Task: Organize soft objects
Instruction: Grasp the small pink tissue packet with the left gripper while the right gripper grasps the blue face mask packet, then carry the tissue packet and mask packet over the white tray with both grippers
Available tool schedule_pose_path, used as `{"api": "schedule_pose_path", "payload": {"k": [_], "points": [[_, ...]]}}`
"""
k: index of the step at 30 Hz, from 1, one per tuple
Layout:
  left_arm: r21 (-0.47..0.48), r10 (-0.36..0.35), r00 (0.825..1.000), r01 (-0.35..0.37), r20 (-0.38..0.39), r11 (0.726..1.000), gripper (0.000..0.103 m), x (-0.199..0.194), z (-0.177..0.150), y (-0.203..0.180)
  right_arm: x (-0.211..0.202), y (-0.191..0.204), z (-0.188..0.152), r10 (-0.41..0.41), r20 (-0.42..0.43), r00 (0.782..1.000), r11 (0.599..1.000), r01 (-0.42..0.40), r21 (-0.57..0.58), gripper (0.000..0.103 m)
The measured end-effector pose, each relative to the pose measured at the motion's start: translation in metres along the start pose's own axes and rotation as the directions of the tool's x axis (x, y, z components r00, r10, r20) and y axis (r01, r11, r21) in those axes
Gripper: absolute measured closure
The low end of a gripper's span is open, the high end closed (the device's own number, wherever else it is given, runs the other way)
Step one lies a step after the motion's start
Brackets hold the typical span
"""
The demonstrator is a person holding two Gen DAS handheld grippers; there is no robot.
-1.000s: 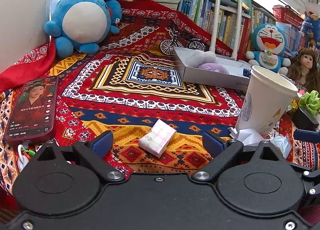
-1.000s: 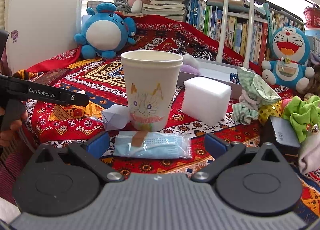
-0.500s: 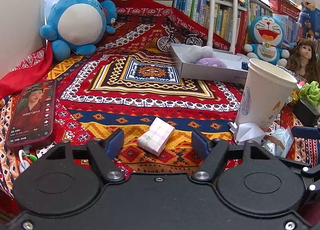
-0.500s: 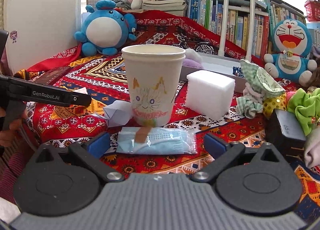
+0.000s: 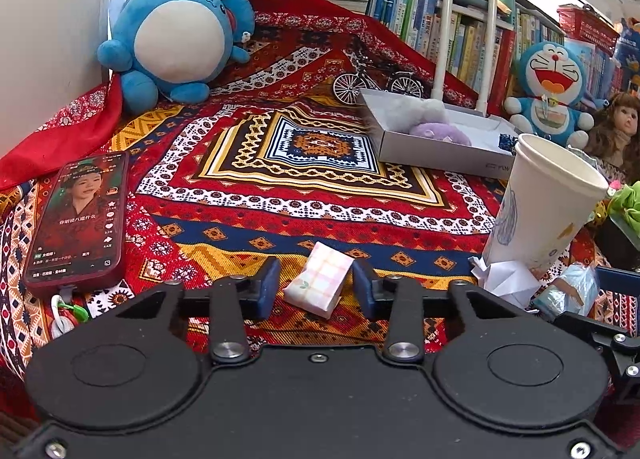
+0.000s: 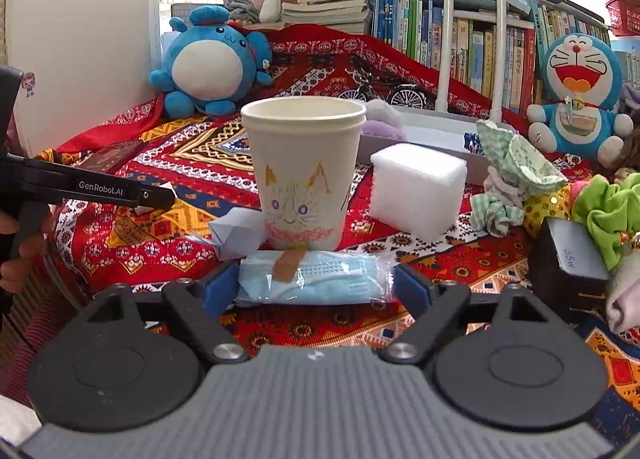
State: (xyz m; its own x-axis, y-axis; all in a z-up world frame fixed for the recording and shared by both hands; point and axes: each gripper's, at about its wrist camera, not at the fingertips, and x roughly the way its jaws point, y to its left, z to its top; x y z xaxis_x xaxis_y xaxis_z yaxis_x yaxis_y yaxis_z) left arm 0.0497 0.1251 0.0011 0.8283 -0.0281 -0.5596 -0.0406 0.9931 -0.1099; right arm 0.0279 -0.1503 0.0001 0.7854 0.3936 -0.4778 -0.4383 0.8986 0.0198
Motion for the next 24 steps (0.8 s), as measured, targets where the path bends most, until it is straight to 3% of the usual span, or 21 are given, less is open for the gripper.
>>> {"api": "schedule_pose_path", "payload": {"k": [16, 24], "points": [[0.007, -0.015, 1.000, 0.015, 0.017, 1.000, 0.075, -0.010, 0.006, -0.005, -0.018, -0.006, 0.008, -0.026, 0.051, 0.998, 1.000, 0.026, 0.000, 0.019], [0.026, -0.040, 0.998, 0.039, 0.040, 0.999, 0.076, -0.015, 0.025, -0.010, -0.031, -0.012, 0.016, -0.088, 0.090, 0.992, 0.995, 0.091, -0.032, 0.019]]}}
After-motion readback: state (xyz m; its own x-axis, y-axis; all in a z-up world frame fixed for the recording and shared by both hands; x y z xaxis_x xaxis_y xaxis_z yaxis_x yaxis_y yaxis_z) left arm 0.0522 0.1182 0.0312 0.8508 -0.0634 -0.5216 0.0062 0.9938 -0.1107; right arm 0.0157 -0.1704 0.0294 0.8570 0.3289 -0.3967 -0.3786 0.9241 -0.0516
